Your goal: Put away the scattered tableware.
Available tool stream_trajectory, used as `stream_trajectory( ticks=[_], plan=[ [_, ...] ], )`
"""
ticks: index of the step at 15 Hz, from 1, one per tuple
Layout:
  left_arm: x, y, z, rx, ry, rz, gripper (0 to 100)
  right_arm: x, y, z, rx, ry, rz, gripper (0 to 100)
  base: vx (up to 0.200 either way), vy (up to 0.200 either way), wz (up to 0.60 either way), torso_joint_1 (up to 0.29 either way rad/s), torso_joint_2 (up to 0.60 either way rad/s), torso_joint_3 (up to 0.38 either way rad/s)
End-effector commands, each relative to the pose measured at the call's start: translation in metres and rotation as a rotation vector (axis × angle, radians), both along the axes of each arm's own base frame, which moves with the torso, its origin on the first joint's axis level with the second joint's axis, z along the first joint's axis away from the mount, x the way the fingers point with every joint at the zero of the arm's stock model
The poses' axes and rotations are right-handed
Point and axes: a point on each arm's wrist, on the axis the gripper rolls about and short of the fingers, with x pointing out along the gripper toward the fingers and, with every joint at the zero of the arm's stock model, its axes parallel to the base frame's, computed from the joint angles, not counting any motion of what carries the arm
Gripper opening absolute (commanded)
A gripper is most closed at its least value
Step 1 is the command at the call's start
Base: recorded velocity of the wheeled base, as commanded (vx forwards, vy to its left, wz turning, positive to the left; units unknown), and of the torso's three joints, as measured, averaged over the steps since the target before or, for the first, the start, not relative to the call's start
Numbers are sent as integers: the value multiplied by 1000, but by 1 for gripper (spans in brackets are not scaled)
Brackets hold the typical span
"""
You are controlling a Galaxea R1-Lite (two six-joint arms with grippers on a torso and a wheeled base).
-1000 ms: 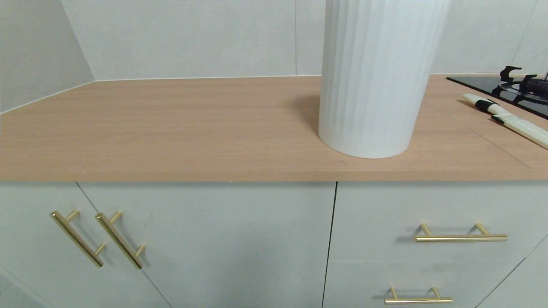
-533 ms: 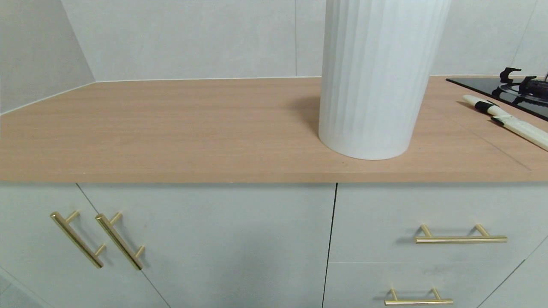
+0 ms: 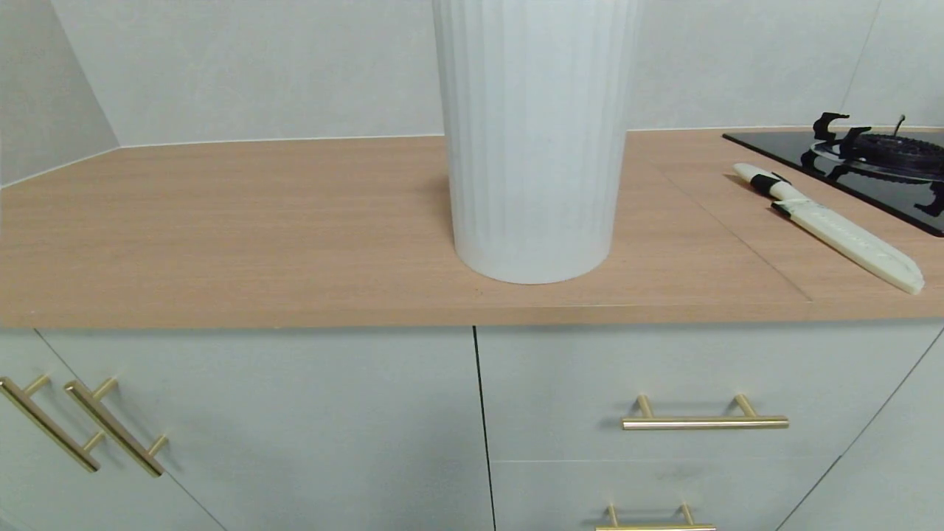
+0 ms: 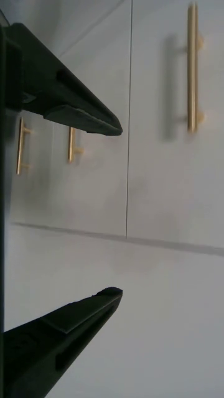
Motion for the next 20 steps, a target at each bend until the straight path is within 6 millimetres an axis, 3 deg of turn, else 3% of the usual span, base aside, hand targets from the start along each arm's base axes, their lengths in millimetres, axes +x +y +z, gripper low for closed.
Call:
stream_trajectory(
  ticks=[1,17,20],
  plan=[
    [0,0,0,-1,1,0,100,0,0,0,0,1,0,100,0,0,0,0,0,0],
    [0,0,0,-1,1,0,100,0,0,0,0,1,0,100,0,0,0,0,0,0],
    [0,0,0,-1,1,0,100,0,0,0,0,1,2,100,0,0,0,66,-235,-233]
  ],
)
